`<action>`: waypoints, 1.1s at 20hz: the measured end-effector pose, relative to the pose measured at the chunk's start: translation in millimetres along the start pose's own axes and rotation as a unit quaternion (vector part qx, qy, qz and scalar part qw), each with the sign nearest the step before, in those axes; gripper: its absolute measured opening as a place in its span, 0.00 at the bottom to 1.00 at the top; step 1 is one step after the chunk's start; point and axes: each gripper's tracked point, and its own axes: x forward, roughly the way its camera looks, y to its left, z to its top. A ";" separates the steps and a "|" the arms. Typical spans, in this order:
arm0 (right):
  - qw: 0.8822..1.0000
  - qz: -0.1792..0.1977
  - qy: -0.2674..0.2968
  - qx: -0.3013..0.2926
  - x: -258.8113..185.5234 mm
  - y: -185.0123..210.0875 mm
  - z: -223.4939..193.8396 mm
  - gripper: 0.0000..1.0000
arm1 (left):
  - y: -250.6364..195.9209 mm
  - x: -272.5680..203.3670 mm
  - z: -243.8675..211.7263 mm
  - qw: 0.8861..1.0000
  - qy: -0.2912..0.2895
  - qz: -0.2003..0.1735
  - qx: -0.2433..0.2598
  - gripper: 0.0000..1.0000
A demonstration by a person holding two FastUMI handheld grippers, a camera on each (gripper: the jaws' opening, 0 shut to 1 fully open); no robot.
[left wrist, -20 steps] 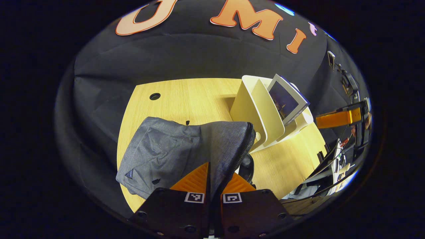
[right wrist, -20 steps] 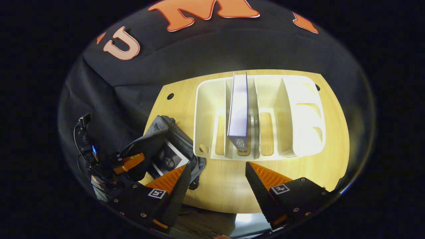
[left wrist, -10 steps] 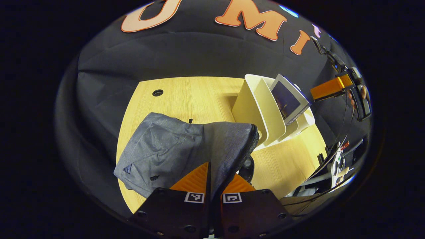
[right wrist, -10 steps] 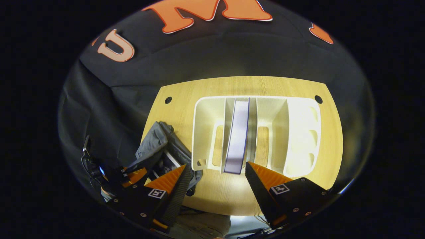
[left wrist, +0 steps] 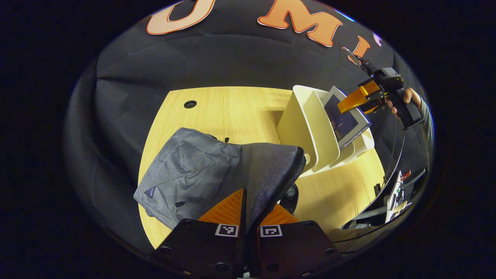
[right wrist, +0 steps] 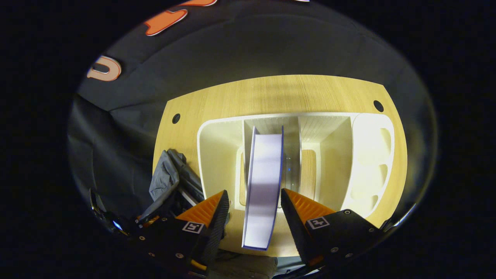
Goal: Open the schoolbag, grab two books from the bookshelf and put them into the schoolbag.
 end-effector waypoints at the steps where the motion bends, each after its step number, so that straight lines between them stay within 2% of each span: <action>1: 1.000 0.000 0.002 0.004 4.6 -1.0 2.6 0.79 | 0.6 0.3 -0.3 1.000 0.000 0.003 -0.002 0.06; 3: 1.000 -0.008 0.007 0.007 11.3 -3.4 5.2 0.73 | -0.7 -0.2 0.5 1.000 0.001 0.007 -0.007 0.06; 8: 0.998 -0.055 -0.014 0.016 10.8 -33.3 13.9 0.47 | -1.2 -0.4 0.1 1.000 0.004 0.014 -0.010 0.06; 9: 0.998 -0.048 -0.017 0.026 7.5 -34.0 14.5 0.51 | -1.3 -0.2 -0.1 1.000 0.004 0.014 -0.010 0.06; 10: 0.998 -0.041 -0.019 0.036 4.2 -35.3 14.1 0.38 | -1.0 0.2 0.4 1.000 0.004 0.014 -0.010 0.06; 13: 0.997 -0.035 -0.035 0.051 -12.2 -43.6 14.7 0.37 | -0.3 -1.3 -0.2 1.000 0.005 0.016 -0.008 0.06; 22: 0.992 0.020 -0.100 0.078 -91.2 -29.4 -2.2 0.37 | 2.0 -5.5 0.3 1.000 0.003 0.010 -0.001 0.06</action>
